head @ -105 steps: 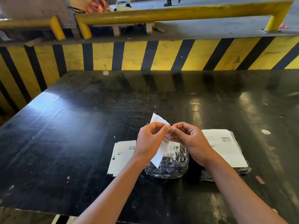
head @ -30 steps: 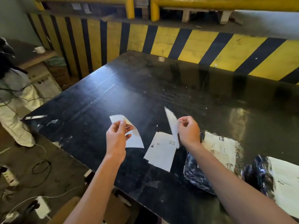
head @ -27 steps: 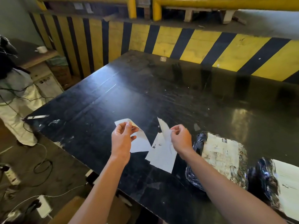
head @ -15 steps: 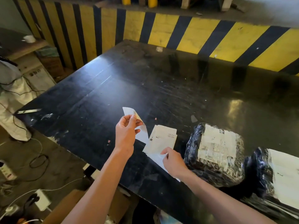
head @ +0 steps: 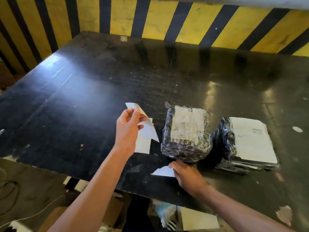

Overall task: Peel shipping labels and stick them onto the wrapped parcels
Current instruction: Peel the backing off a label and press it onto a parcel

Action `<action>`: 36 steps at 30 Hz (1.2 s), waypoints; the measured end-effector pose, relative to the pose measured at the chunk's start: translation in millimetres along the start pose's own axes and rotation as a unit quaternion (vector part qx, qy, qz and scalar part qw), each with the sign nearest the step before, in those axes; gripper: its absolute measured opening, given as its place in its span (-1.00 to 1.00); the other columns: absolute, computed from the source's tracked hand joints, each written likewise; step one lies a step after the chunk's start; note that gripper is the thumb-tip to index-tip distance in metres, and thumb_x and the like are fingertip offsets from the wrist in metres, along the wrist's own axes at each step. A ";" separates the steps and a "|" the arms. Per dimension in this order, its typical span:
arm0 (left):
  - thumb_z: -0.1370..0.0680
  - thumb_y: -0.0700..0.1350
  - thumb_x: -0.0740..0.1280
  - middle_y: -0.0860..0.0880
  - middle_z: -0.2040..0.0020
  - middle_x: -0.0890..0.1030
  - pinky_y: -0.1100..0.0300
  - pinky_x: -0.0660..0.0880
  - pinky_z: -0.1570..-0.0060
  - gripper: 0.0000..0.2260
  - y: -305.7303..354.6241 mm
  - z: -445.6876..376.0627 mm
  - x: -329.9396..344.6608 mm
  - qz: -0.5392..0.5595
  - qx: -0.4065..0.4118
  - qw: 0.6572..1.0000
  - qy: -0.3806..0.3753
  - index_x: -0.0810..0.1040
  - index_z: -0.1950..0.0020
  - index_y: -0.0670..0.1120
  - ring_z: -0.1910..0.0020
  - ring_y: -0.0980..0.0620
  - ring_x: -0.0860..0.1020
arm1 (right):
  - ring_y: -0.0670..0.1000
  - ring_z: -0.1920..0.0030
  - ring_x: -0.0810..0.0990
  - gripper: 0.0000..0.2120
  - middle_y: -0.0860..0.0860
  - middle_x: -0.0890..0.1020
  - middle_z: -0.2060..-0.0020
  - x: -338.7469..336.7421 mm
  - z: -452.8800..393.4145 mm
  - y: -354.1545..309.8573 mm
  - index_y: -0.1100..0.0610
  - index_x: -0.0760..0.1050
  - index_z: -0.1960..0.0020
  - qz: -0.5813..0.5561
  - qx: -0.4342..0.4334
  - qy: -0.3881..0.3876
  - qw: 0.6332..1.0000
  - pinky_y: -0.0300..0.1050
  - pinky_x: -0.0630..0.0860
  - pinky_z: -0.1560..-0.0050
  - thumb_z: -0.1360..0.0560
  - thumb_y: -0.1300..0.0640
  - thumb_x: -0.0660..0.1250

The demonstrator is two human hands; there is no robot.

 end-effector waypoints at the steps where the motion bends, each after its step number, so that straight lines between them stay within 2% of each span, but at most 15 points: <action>1: -0.64 -0.03 0.25 -0.05 -0.01 0.65 0.19 0.57 0.01 -0.88 2.5 3.6 7.0 0.005 0.001 1.000 -0.009 0.55 -0.03 -0.02 -0.01 -0.02 0.66 | 0.17 -0.02 0.62 -0.75 0.02 0.55 -0.20 -1.4 5.5 12.4 0.00 0.46 -0.26 -0.005 0.016 0.014 1.000 0.06 0.50 0.10 -0.60 0.14 0.21; 4: -0.64 -0.05 0.25 -0.02 0.05 0.65 0.16 0.58 -0.01 -0.89 10.5 14.6 27.6 0.017 0.006 0.999 -0.038 0.54 0.01 -0.02 0.03 0.02 0.66 | 0.22 0.03 0.65 -0.76 0.03 0.54 -0.21 -2.6 21.6 47.3 0.00 0.50 -0.20 -0.036 0.064 0.047 0.996 0.15 0.59 0.11 -0.55 0.18 0.27; 7: -0.64 -0.06 0.25 0.03 0.11 0.65 0.16 0.58 -0.01 -0.89 17.2 24.5 45.1 0.021 0.016 0.998 -0.065 0.54 0.02 -0.01 0.08 0.07 0.65 | 0.21 0.07 0.66 -0.77 0.05 0.53 -0.18 -7.8 37.2 68.3 0.01 0.52 -0.19 -0.057 0.070 0.087 0.992 0.06 0.59 0.18 -0.56 0.20 0.26; 10: -0.64 -0.07 0.25 0.05 0.15 0.65 0.20 0.55 0.07 -0.89 22.3 32.4 61.5 0.020 0.025 0.995 -0.091 0.54 0.02 -0.03 0.10 0.10 0.64 | 0.20 0.04 0.65 -0.74 0.05 0.56 -0.18 -16.0 49.7 78.0 0.03 0.52 -0.22 -0.043 0.077 0.101 0.991 0.01 0.56 0.15 -0.56 0.19 0.25; 13: -0.64 -0.08 0.25 0.01 0.13 0.65 0.19 0.53 0.08 -0.90 26.3 39.2 75.5 0.013 0.032 0.993 -0.111 0.53 0.02 -0.05 0.09 0.09 0.63 | 0.13 0.07 0.62 -0.82 0.01 0.56 -0.05 -37.0 62.7 75.8 0.06 0.53 -0.14 -0.049 0.074 0.175 0.981 -0.02 0.56 0.21 -0.56 0.17 0.28; 17: -0.63 -0.12 0.27 -0.01 0.18 0.63 0.14 0.56 0.07 -0.89 31.1 50.2 91.9 0.020 0.034 0.990 -0.138 0.53 0.04 -0.10 0.13 0.08 0.62 | -0.08 0.23 0.54 -0.84 -0.07 0.52 0.14 -95.9 77.6 43.8 0.08 0.50 -0.06 -0.168 0.030 0.315 0.934 -0.17 0.51 0.27 -0.54 0.28 0.37; 19: -0.63 -0.12 0.27 -0.01 0.17 0.62 0.12 0.55 0.06 -0.90 33.7 56.0 102.1 0.026 0.036 0.987 -0.153 0.53 0.04 -0.11 0.11 0.06 0.61 | -0.12 0.19 0.52 -0.80 -0.08 0.52 0.11 -132.0 73.5 20.3 0.08 0.47 -0.11 -0.236 0.003 0.360 0.903 -0.31 0.46 0.19 -0.53 0.24 0.39; 22: -0.63 -0.12 0.28 -0.03 0.15 0.62 0.12 0.58 0.05 -0.89 36.1 62.6 117.5 0.035 0.029 0.985 -0.164 0.54 0.04 -0.11 0.09 0.06 0.62 | -0.12 -0.04 0.53 -0.57 -0.08 0.51 -0.05 -164.7 52.1 5.1 0.02 0.39 -0.30 -0.272 0.031 0.379 0.884 -0.37 0.45 -0.06 -0.49 0.11 0.46; 24: -0.63 -0.12 0.28 -0.05 0.13 0.62 0.13 0.58 0.07 -0.89 38.4 65.6 126.9 0.048 0.019 0.984 -0.169 0.55 0.04 -0.11 0.08 0.05 0.63 | -0.09 -0.10 0.52 -0.52 -0.10 0.52 -0.07 -175.2 41.7 4.3 -0.07 0.35 -0.33 -0.302 0.052 0.396 0.866 -0.34 0.44 -0.11 -0.50 0.09 0.46; 27: -0.63 -0.13 0.29 -0.09 0.10 0.63 0.14 0.61 0.05 -0.89 41.2 69.4 138.1 0.054 0.006 0.983 -0.177 0.55 0.03 -0.14 0.07 0.02 0.64 | -0.05 -0.01 0.55 -0.56 -0.09 0.57 0.05 -182.7 36.6 7.6 -0.17 0.33 -0.27 -0.331 0.068 0.435 0.835 -0.26 0.49 -0.04 -0.53 0.13 0.43; 30: -0.62 -0.14 0.29 -0.14 0.01 0.64 0.15 0.61 0.01 -0.90 44.8 69.0 143.9 0.030 0.015 0.981 -0.191 0.57 0.01 -0.13 0.01 -0.01 0.65 | -0.07 0.08 0.57 -0.63 -0.09 0.60 0.14 -190.2 35.7 11.3 -0.14 0.37 -0.22 -0.351 0.070 0.458 0.814 -0.32 0.49 0.05 -0.55 0.18 0.40; 33: -0.63 -0.08 0.27 -0.10 -0.03 0.66 0.03 0.57 -0.06 -0.84 50.2 63.3 141.2 0.027 0.039 0.980 -0.196 0.60 -0.01 -0.11 -0.06 -0.04 0.62 | -0.12 0.10 0.57 -0.62 -0.11 0.59 0.15 -199.1 39.2 19.7 -0.19 0.37 -0.16 -0.347 0.070 0.472 0.808 -0.38 0.48 0.12 -0.54 0.22 0.40; 36: -0.65 0.03 0.21 0.04 -0.04 0.66 0.05 0.54 -0.07 -0.78 56.9 53.6 130.2 0.023 0.083 0.982 -0.168 0.60 -0.04 -0.04 -0.09 0.03 0.61 | -0.10 0.08 0.58 -0.57 -0.12 0.60 0.12 -206.0 42.3 32.7 -0.30 0.33 -0.14 -0.324 0.067 0.463 0.822 -0.30 0.53 0.12 -0.56 0.19 0.38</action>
Point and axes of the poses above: each hand's wrist, its own z-axis away from the middle knuckle, its own x-axis out of the palm, y = z × x, the point moved 9 cm from there along -z, towards the middle knuckle
